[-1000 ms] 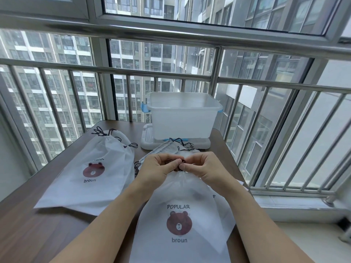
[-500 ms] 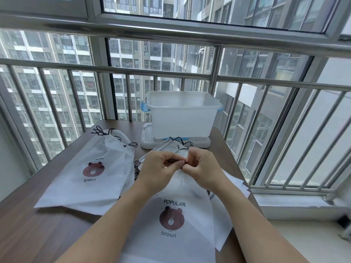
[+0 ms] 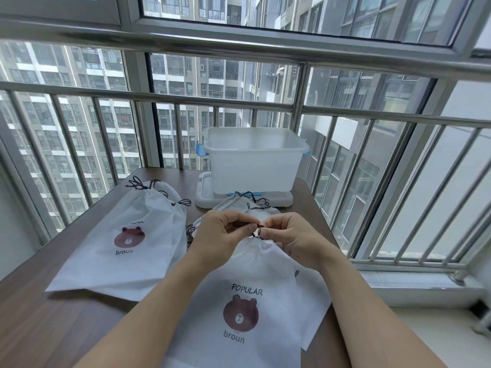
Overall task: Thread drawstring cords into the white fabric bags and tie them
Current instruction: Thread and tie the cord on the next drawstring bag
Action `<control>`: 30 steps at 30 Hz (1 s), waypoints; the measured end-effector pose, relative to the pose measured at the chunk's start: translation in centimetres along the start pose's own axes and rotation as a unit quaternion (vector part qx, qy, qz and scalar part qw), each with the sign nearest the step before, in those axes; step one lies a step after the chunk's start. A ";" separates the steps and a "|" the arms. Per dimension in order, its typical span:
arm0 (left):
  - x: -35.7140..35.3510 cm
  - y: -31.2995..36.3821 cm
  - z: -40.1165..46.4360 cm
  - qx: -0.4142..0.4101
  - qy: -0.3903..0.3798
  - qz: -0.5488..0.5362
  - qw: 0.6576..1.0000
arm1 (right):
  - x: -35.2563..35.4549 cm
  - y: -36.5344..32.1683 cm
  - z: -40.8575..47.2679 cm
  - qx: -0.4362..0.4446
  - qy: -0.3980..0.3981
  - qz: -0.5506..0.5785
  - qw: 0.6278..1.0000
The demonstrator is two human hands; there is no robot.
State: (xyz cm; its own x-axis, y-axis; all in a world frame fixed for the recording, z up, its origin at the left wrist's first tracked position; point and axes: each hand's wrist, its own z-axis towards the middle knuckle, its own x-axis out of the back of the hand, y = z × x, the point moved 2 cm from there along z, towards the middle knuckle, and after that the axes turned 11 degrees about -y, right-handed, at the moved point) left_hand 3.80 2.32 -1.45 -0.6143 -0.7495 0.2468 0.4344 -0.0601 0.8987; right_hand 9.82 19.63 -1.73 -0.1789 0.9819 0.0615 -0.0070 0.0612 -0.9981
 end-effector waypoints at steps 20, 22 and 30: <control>0.0 0.3 -0.1 -0.008 -0.008 -0.026 1.000 | 0.4 -0.4 -0.9 0.000 -0.031 0.106 0.994; -0.1 0.3 -0.1 -0.010 -0.003 -0.035 0.999 | 0.0 -0.4 -0.8 0.007 -0.039 0.143 0.989; -0.5 0.3 -0.2 -0.006 -0.012 -0.042 0.999 | -1.1 -0.6 -0.1 0.016 0.026 0.129 0.991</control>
State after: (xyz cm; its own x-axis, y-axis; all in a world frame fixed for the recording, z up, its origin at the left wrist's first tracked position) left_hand 4.44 2.55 -1.36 -0.6640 -0.7258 0.1796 0.3886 -0.1299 0.9122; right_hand 10.13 18.50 -1.22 -0.1289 0.9721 -0.1959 0.0011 -0.1974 -0.9803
